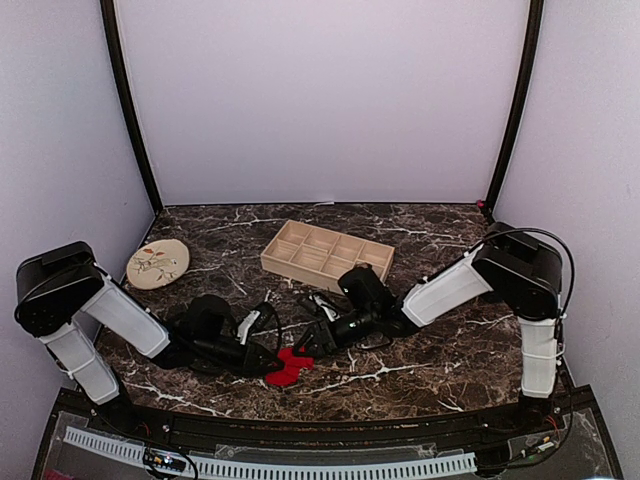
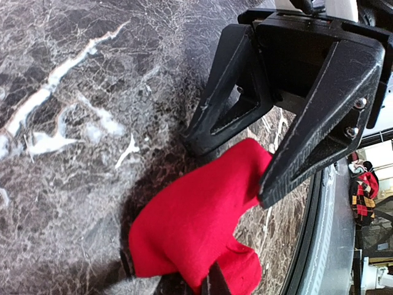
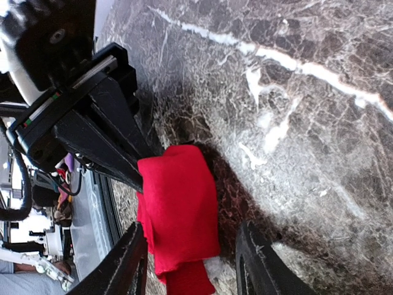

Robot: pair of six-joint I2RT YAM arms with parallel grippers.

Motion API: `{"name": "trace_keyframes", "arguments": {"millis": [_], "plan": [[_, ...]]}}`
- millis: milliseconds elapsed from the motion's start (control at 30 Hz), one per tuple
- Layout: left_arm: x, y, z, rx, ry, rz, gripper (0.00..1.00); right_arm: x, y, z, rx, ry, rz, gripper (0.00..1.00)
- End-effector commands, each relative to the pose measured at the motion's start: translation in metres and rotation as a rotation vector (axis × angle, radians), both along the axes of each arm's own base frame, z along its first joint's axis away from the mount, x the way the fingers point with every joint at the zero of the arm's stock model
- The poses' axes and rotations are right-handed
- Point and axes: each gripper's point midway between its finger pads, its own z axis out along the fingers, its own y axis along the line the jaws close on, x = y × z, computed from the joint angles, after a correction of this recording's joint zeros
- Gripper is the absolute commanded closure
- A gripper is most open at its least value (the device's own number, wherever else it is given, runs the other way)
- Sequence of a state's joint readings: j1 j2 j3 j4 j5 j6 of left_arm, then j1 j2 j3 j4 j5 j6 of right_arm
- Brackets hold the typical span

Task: Roll the socks
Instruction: Roll the sock at the center of the board.

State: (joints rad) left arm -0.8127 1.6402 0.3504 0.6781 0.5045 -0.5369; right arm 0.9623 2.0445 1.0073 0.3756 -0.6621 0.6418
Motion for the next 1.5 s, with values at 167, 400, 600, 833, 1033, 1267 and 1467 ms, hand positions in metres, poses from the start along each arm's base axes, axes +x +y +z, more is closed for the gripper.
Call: {"name": "trace_keyframes", "arguments": {"millis": [167,400,600,833,1033,1267,1467], "plan": [[-0.025,0.043,-0.047,0.153,0.210,0.052,1.00,-0.016,0.007,-0.014,0.035,0.031,-0.039,0.55],[-0.020,0.036,-0.037,0.108,0.200,0.051,1.00,-0.025,0.011,-0.028,-0.055,-0.013,-0.039,0.56],[-0.024,0.036,-0.039,0.097,0.209,0.038,1.00,-0.018,0.014,-0.028,-0.040,-0.019,-0.086,0.74],[-0.026,0.036,-0.035,0.069,0.239,0.050,1.00,-0.011,0.022,-0.017,-0.008,-0.051,-0.102,1.00],[-0.030,0.036,-0.029,0.032,0.323,0.078,0.92,0.002,0.014,-0.016,-0.152,-0.254,-0.115,1.00],[-0.029,0.040,-0.014,-0.021,0.373,0.140,0.65,0.014,-0.008,-0.014,-0.285,-0.457,-0.158,1.00],[-0.023,0.036,0.001,-0.045,0.425,0.164,0.44,0.014,-0.011,-0.007,-0.337,-0.593,-0.149,1.00]]}}
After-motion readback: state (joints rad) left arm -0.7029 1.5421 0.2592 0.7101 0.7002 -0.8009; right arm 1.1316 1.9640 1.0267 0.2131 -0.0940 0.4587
